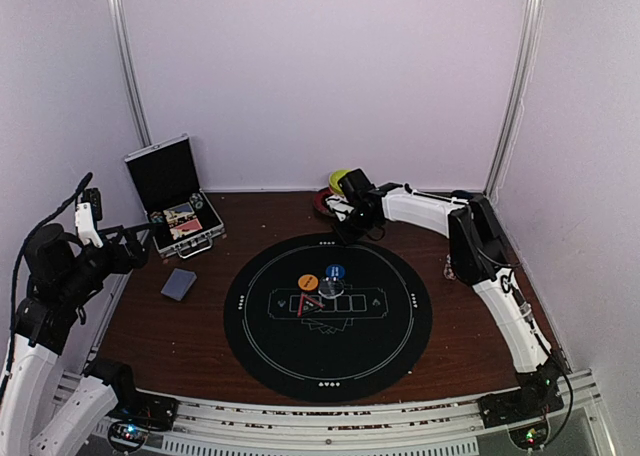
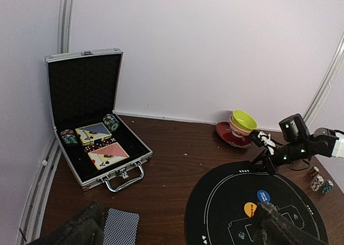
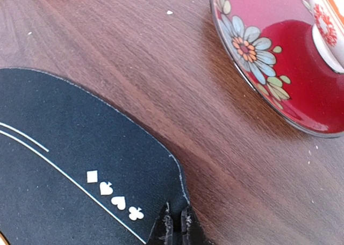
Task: Distribute texas hold em gaming equipment
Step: Move the poker table mat to the center of the board.
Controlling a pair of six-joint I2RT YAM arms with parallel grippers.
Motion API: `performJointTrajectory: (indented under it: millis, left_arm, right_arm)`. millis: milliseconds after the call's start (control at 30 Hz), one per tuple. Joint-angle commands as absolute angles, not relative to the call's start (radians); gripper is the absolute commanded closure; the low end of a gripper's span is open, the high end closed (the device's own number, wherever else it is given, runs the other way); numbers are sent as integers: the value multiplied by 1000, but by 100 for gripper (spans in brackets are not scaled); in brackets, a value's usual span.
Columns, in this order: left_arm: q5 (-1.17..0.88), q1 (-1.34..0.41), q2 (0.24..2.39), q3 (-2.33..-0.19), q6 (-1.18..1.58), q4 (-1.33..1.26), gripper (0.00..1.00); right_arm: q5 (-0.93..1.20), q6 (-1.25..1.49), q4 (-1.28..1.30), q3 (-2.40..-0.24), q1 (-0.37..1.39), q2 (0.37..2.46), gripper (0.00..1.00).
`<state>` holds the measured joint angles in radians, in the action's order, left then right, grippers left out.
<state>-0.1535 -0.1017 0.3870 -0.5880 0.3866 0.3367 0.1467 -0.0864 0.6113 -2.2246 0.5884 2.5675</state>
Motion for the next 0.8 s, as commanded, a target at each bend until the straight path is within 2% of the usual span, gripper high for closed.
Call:
performJointTrajectory:
  millis: [0, 367, 767]
  left_arm:
    - [-147, -91, 379, -578, 379, 284, 2]
    - [-144, -90, 382, -579, 380, 283, 2]
    - [-144, -86, 383, -579, 380, 284, 2]
  right_arm:
    - [22, -31, 544, -2202, 588, 2579, 100]
    - [-100, 1, 516, -2215, 586, 2576, 100]
    - [-99, 25, 486, -2201, 577, 2533, 100]
